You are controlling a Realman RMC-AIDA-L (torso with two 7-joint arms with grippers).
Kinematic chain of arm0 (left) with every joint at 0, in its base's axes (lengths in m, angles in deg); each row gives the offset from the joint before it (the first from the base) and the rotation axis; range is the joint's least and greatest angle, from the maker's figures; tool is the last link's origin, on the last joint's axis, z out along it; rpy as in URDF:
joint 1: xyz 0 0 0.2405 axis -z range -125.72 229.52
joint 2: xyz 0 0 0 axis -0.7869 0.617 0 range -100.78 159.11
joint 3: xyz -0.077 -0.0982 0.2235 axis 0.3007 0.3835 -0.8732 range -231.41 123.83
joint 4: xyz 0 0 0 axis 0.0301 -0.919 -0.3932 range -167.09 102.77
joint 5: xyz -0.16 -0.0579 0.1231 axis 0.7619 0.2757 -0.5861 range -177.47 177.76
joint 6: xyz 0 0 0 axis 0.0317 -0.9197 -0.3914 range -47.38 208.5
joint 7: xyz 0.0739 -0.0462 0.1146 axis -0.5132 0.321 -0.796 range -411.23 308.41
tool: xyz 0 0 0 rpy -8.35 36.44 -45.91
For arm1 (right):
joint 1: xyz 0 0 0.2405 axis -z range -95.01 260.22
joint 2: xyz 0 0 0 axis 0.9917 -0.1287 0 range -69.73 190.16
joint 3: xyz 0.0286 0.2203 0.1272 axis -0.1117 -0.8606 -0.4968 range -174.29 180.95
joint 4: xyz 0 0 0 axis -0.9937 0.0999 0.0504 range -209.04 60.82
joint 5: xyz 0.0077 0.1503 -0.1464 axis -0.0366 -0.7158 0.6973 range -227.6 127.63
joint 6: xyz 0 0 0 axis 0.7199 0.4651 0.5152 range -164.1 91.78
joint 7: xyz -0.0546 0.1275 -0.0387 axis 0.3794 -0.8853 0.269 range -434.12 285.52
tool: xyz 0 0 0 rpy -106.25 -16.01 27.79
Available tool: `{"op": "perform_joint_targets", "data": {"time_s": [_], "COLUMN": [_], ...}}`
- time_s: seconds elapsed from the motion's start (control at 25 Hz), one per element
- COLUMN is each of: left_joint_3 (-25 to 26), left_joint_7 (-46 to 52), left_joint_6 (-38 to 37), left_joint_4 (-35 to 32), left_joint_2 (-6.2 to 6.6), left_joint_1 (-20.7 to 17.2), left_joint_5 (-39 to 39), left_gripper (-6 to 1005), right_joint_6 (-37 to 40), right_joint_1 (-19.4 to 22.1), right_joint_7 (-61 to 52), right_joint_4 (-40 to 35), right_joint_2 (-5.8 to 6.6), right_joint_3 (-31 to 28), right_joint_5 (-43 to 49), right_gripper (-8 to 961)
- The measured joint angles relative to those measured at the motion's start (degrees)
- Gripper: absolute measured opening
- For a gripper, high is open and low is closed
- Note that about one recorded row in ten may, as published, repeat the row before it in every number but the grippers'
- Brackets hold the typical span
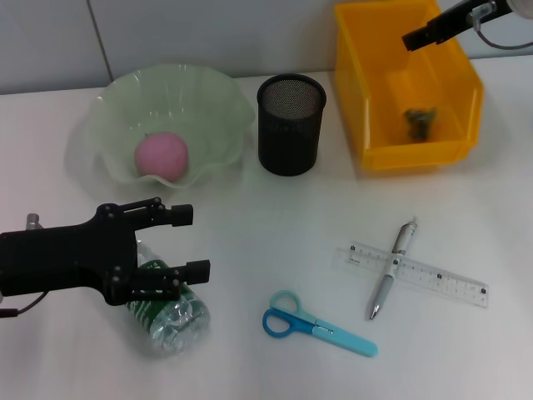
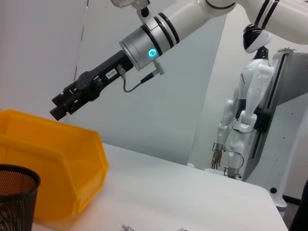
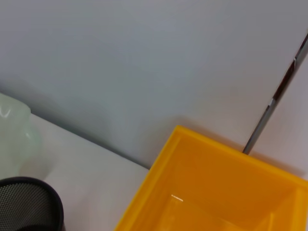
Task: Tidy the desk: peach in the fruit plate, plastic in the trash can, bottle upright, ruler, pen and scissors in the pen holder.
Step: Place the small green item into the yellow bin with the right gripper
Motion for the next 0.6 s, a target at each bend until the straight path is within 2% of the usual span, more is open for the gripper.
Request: {"op": "perform_joint_targets", "data": {"time_s": [0.16, 0.4, 0.6], "left_joint_3": [0.0, 0.0, 0.0], "left_joint_7": [0.0, 0.0, -0.15], "left_joint_6": [-0.13, -0.31, -0.24], "left_joint_4": [-0.09, -0.06, 0.22], "left_joint_2": [-0.03, 0.03, 0.06], "left_joint_1": [0.0, 0.0, 0.0], "left_joint_5": [0.0, 0.0, -0.01], "left_gripper": [859, 859, 859], "right_joint_6": [-0.15, 1.47, 6.03], "right_joint_1": [0.22, 1.55, 5.67], "right_joint_7": [0.0, 0.0, 1.64], "right_joint_4": [-0.22, -4.19, -11.49], "right_joint_2": [-0.23, -1.07, -1.32], "right_joint_3": [-0.04, -0.27, -0.27], "right_joint_5": [-0.12, -1.96, -12.09], "right_gripper": [674, 745, 744]}}
